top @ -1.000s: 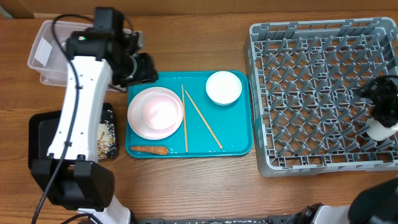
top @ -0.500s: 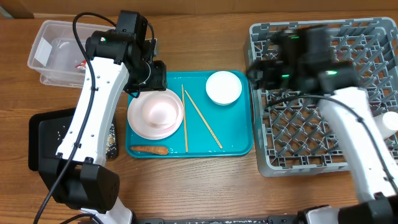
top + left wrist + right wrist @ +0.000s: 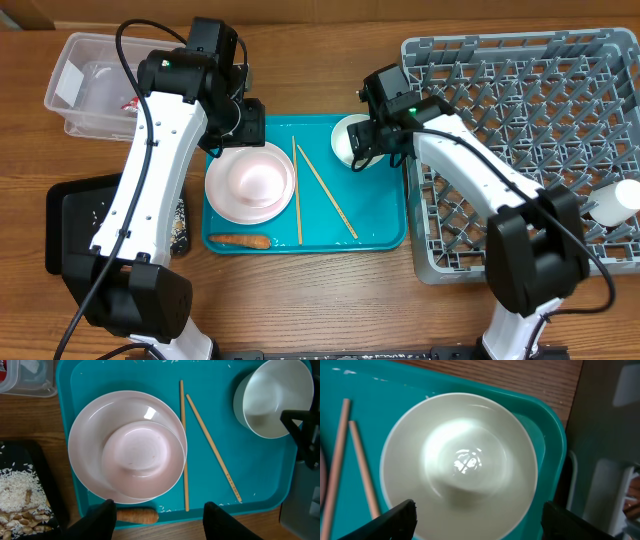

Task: Sort waste into correct bins and load items into the dishwasher
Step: 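Reach right gripper to the white bowl on the teal tray and grasp, then carry the white bowl right and set it into the dish rack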

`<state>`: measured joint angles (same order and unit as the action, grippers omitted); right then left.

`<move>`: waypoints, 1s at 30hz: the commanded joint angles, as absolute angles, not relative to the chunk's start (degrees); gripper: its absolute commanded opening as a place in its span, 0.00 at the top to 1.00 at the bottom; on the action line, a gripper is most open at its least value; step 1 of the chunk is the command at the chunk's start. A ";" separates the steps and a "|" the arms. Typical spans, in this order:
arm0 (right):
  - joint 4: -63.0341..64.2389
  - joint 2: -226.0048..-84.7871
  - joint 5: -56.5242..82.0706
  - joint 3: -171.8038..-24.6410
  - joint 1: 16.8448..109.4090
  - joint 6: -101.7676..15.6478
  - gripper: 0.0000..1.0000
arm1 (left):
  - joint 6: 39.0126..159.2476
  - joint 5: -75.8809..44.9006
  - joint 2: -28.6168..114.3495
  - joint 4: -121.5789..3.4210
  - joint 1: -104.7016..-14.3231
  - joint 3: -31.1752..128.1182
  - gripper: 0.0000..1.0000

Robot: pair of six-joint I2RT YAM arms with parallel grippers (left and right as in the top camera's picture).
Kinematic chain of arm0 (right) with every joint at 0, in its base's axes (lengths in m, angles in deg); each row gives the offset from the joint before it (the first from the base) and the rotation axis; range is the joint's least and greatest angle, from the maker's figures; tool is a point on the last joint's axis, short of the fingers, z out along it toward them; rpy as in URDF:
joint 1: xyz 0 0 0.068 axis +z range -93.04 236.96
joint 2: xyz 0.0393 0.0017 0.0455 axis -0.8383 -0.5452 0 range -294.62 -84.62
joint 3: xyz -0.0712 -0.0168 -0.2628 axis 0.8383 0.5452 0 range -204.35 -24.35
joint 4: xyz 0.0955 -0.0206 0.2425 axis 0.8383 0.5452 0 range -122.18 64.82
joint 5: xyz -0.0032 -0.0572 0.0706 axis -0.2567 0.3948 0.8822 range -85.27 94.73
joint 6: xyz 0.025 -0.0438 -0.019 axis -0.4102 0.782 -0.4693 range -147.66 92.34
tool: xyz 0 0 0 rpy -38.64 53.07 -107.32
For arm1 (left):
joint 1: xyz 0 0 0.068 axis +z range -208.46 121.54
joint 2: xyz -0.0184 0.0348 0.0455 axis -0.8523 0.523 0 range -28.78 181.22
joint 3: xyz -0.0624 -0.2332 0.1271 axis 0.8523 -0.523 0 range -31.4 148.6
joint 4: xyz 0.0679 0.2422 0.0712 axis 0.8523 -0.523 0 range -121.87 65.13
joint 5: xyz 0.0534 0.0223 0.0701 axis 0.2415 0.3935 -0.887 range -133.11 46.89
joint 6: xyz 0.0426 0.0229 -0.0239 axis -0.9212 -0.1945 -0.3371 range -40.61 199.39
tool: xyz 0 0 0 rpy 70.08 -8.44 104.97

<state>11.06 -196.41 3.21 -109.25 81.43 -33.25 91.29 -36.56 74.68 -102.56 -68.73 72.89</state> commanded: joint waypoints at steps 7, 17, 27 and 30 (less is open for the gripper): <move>10.36 -202.22 1.77 -110.21 81.39 -35.10 0.19 | 91.86 -37.54 74.72 -102.37 -68.62 72.82 0.41; 13.12 -202.40 2.69 -110.21 81.39 -38.49 0.62 | 91.86 -37.54 74.72 -102.41 -68.62 72.82 0.41; 14.43 -199.60 2.69 -110.34 81.39 -39.96 0.96 | 91.88 -37.54 74.72 -102.41 -68.62 72.82 0.41; 15.08 -195.32 2.66 -110.36 81.21 -39.91 0.96 | 91.88 -37.54 74.72 -102.41 -68.62 72.84 0.41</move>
